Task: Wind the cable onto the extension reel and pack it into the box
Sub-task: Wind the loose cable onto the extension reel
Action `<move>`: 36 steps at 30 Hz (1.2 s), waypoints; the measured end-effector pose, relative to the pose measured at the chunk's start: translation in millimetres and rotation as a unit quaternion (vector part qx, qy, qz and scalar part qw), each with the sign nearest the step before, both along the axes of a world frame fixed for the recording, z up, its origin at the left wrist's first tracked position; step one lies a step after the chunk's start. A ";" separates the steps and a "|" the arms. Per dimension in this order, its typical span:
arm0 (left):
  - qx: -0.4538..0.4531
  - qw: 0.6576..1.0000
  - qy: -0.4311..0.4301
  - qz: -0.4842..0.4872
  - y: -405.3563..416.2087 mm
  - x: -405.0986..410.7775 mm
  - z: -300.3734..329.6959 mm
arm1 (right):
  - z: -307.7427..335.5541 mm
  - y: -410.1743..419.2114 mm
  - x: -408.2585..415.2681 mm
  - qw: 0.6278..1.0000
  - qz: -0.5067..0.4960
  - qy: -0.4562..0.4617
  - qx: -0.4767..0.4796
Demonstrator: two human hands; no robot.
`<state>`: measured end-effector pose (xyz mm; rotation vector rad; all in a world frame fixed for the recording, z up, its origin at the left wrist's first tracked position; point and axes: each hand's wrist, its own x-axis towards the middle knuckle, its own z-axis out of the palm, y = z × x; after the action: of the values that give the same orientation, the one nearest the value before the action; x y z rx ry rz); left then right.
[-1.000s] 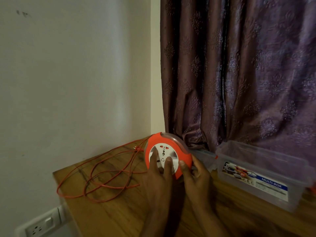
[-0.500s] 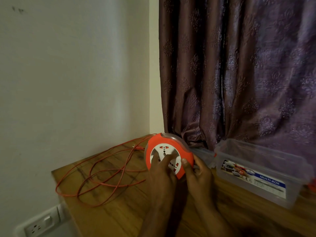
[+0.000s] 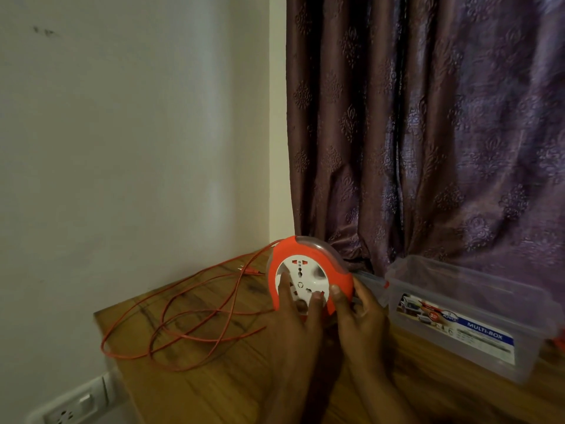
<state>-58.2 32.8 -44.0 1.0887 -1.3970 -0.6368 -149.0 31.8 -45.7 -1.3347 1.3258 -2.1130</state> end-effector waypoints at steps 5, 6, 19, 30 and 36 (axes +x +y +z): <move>0.046 0.994 0.095 -0.009 -7.2 2.0 0.3 | -1.3 2.1 6.2 1.000 0.001 0.028 0.003; 0.046 0.995 0.092 0.003 -7.4 1.9 1.0 | -1.8 2.4 6.6 1.000 0.000 0.031 0.006; -0.027 0.989 -0.137 0.052 -10.6 4.2 2.1 | -7.4 3.2 4.4 0.999 0.000 0.025 0.035; -0.085 0.978 -0.186 0.043 -6.4 8.6 3.4 | -5.4 4.1 0.9 0.999 -0.005 0.024 0.042; -0.094 0.968 -0.226 0.053 -6.9 12.5 5.4 | -5.8 3.6 -2.7 0.998 -0.010 0.023 0.049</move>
<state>-45.7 25.9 -38.6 1.1895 -1.7349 -0.1729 -151.7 35.4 -51.5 -1.3429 1.4475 -2.0133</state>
